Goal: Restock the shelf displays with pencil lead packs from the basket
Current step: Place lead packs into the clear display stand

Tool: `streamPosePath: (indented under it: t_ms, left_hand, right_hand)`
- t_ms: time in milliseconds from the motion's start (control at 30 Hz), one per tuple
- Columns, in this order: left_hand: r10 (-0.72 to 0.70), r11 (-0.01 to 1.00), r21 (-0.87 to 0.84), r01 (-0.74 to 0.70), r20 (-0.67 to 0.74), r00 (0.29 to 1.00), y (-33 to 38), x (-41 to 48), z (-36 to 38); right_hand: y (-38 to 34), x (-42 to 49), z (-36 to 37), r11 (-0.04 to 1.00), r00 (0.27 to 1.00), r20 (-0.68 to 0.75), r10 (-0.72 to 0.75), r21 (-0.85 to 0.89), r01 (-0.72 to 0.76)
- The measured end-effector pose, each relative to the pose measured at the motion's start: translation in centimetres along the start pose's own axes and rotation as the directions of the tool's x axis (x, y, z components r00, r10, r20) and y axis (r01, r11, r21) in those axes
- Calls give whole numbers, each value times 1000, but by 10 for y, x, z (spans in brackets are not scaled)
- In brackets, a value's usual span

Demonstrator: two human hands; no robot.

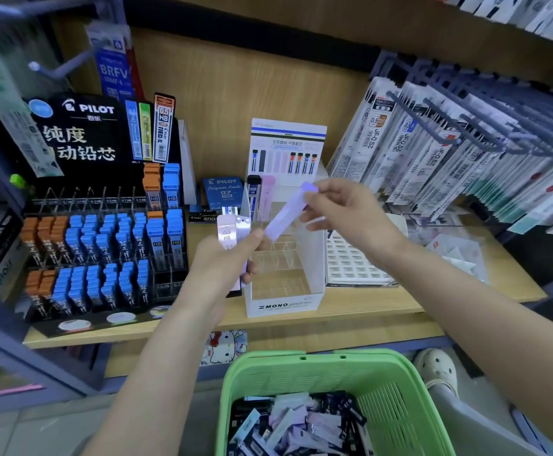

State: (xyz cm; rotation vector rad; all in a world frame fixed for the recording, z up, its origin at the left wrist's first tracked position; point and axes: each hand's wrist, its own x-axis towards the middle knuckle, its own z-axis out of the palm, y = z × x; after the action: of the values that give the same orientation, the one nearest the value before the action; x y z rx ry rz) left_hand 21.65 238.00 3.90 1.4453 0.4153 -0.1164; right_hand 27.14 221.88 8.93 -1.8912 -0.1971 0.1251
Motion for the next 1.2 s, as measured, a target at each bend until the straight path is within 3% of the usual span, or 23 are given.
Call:
streamPosePath:
  t_ms: [100, 233, 367, 600, 800, 967, 1100, 1200]
  left_hand:
    - [-13, 997, -78, 12, -11, 1000, 1, 2, 1]
    - [-29, 995, -93, 29, 4, 1000, 3, 3, 1]
    - [-40, 995, -90, 42, 18, 999, 3, 5, 1]
    - [-57, 982, -177, 60, 21, 998, 5, 9, 2]
    - [-34, 966, -255, 38, 18, 999, 6, 8, 2]
    - [-2, 965, -263, 12, 37, 999, 4, 6, 1]
    - [29, 970, -241, -14, 59, 998, 4, 5, 0]
    - [42, 976, -218, -21, 92, 995, 3, 4, 2]
  right_hand:
    - [5, 20, -6, 989, 984, -154, -93, -126, 74]
    - [19, 48, -5, 966, 975, -186, -122, -247, 74]
    - [31, 68, 2, 939, 977, -151, -149, -333, 92]
    - [36, 81, 11, 801, 985, 23, -172, -579, 153]
    - [38, 77, 14, 695, 957, 25, -290, -681, 228]
    - [31, 76, 14, 628, 957, -3, -291, -755, 189]
    - [24, 59, 25, 717, 941, -79, -330, -669, 195]
    - [17, 33, 39, 830, 970, -6, -244, -518, 206]
